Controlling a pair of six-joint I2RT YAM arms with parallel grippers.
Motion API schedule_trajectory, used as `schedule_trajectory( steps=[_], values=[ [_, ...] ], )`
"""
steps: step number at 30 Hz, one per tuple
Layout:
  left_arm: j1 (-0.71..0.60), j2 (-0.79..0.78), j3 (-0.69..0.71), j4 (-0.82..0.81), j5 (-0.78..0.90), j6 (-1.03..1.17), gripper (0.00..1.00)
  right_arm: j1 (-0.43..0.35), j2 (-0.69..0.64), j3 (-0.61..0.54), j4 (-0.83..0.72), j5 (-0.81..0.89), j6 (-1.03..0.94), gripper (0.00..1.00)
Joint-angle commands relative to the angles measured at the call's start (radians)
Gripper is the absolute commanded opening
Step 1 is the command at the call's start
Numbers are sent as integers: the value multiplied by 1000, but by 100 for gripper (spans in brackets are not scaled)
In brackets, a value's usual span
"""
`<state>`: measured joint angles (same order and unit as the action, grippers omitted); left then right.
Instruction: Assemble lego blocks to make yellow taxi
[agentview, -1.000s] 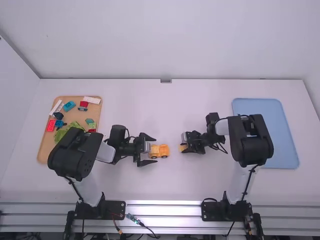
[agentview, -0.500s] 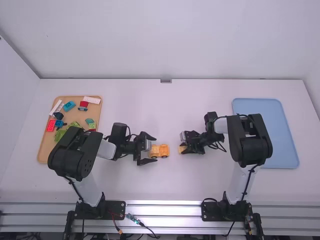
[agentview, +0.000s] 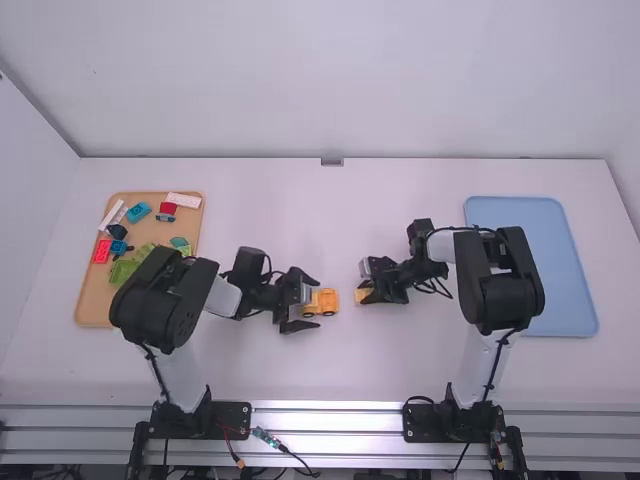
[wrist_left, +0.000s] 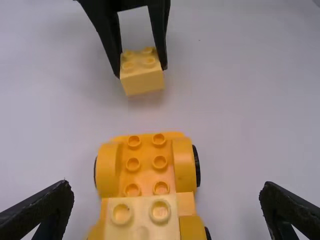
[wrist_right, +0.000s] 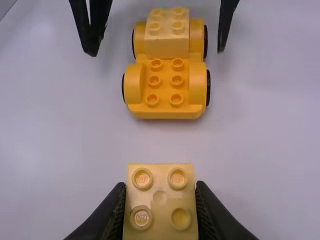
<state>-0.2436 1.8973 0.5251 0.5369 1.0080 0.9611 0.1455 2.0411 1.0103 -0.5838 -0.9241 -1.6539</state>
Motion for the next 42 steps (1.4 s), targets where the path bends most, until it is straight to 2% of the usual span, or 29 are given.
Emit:
schedule_trajectory(
  steps=[1, 16, 18, 27, 34, 40, 41, 42],
  values=[
    [2, 11, 20, -14, 0, -6, 99, 0, 8, 11, -8, -26, -11, 19],
    [0, 78, 45, 32, 53, -6, 99, 5, -53, 10, -52, -75, -6, 18],
    [0, 84, 56, 29, 82, -6, 99, 21, -56, 10, -36, -75, 34, 17],
    [-21, 84, 55, 32, -6, -51, 98, 105, -65, 10, 67, -33, 192, 14],
    [-25, 84, 45, 48, -7, -51, 98, 148, -87, 10, 59, -25, 193, 10],
    [-25, 84, 44, 48, -8, -51, 89, 158, -110, 10, 56, -26, 227, 5],
    [-25, 84, 43, 47, -8, -45, 77, 158, -110, 10, 77, -25, 272, 3],
    [-25, 84, 43, 45, -8, -40, 75, 158, -110, 10, 82, -25, 288, 2]
  ],
)
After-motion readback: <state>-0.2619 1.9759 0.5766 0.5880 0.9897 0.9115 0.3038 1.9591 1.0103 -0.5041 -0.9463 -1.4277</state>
